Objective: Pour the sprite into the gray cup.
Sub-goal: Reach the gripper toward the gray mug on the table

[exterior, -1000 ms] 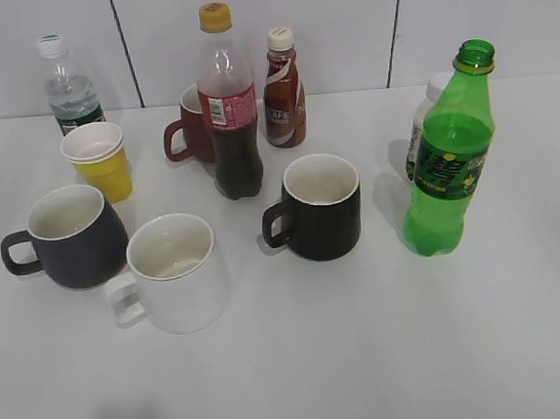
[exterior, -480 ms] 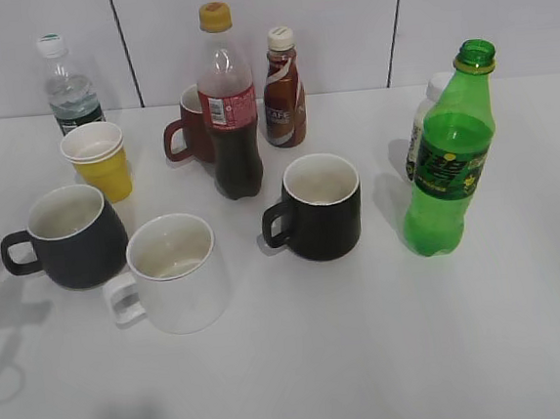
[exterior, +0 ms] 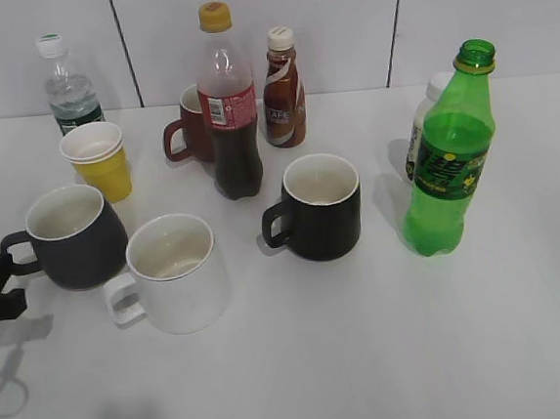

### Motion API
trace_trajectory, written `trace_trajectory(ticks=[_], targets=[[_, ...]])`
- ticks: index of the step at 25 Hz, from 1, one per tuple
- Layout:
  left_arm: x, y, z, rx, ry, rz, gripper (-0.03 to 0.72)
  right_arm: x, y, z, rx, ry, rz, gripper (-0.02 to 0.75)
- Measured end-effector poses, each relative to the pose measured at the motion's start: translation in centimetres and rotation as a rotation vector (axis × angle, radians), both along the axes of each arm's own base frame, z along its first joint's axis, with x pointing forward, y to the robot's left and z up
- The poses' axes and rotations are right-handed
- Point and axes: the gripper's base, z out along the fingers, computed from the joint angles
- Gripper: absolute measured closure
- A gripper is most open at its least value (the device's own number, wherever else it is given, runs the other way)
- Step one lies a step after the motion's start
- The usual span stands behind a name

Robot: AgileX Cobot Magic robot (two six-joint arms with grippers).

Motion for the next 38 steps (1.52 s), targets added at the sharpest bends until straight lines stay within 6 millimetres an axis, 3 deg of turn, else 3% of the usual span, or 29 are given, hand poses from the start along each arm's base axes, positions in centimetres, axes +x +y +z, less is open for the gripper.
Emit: trace_trajectory(ticks=[16,32,38], targets=[[3.7,-0.3,-2.0,0.024,-0.054,-0.002,0.456,0.0,0.0,0.0,0.0,0.0,0.0,0.235],[5.4,-0.7,-3.3,0.019,-0.098,-0.033,0.469,0.0,0.0,0.0,0.0,0.0,0.0,0.235],[5.7,-0.8,-3.3,0.025,-0.102,-0.05,0.634,0.0,0.0,0.0,0.0,0.0,0.0,0.235]])
